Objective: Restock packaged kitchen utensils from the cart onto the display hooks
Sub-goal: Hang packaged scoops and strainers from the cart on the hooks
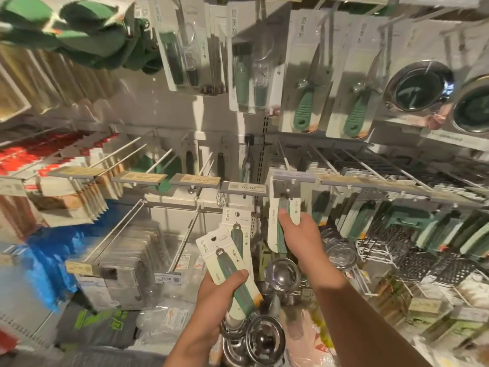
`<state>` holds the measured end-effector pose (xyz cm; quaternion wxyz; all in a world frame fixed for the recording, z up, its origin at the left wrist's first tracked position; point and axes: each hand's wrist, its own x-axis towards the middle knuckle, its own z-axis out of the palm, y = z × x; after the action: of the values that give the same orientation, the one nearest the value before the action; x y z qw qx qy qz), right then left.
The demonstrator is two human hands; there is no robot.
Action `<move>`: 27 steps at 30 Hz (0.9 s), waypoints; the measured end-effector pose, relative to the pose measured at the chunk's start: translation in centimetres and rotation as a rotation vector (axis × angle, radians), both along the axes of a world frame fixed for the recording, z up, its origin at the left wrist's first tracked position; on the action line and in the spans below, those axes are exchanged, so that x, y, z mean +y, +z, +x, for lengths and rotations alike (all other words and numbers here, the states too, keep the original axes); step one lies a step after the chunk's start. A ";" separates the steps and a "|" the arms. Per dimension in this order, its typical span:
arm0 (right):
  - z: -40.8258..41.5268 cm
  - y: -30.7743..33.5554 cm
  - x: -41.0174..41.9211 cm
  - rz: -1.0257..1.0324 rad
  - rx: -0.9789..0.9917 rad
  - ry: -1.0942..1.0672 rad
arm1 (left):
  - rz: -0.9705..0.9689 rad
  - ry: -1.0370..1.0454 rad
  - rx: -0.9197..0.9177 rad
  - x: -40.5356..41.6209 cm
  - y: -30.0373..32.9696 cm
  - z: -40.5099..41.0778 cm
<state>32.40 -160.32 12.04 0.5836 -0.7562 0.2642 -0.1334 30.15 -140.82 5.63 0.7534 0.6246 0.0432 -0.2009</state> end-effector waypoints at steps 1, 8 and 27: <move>0.7 -0.1 0.0 -0.004 0.012 -0.008 | 0.000 0.002 -0.005 0.0 0.0 0.0; 5.1 -0.3 -1.6 0.061 0.086 -0.052 | -0.004 0.033 -0.019 0.4 -0.1 0.5; -6.1 -5.4 4.9 -0.087 0.163 0.438 | -0.099 -0.063 0.038 0.1 -1.5 2.6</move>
<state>26.31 -155.42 6.67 0.5423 -0.8281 0.1342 0.0469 32.78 -140.73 4.09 0.7758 0.5835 0.0281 -0.2383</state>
